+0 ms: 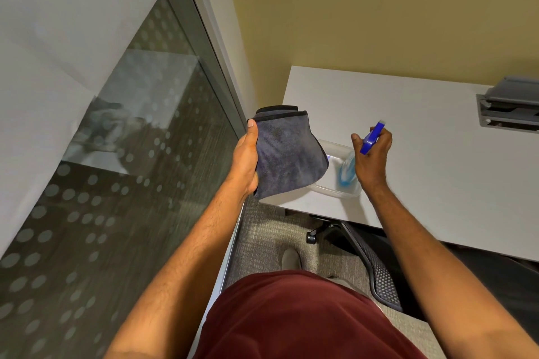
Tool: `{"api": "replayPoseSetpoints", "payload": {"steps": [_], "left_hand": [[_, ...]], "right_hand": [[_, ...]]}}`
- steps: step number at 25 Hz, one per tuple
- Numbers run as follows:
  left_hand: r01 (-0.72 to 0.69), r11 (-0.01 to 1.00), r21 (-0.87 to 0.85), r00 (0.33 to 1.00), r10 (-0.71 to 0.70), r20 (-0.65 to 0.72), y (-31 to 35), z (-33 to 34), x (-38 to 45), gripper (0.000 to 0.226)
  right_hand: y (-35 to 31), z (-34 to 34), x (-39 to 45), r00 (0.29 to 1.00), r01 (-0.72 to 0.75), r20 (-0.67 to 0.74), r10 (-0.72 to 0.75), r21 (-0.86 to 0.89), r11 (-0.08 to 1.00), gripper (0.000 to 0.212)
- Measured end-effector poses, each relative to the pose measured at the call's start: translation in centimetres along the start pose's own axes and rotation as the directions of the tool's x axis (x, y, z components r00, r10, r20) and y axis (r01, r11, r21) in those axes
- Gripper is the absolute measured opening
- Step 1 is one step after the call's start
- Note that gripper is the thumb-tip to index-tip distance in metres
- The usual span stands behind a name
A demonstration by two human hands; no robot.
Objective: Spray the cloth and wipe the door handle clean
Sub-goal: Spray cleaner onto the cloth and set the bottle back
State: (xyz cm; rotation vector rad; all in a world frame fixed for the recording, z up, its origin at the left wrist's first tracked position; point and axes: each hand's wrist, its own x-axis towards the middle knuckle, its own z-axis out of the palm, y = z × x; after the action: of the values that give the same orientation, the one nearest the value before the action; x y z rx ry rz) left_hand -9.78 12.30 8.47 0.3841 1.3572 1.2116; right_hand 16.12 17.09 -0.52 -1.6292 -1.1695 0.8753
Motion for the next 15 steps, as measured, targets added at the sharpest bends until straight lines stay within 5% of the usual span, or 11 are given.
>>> {"api": "replayPoseSetpoints", "payload": {"steps": [15], "left_hand": [[0.046, 0.993, -0.113, 0.999, -0.042, 0.033, -0.2, -1.0, -1.4, 0.054]], "right_hand": [[-1.5, -2.6, -2.4, 0.997, -0.079, -0.001, 0.079, -0.008, 0.997, 0.095]]}}
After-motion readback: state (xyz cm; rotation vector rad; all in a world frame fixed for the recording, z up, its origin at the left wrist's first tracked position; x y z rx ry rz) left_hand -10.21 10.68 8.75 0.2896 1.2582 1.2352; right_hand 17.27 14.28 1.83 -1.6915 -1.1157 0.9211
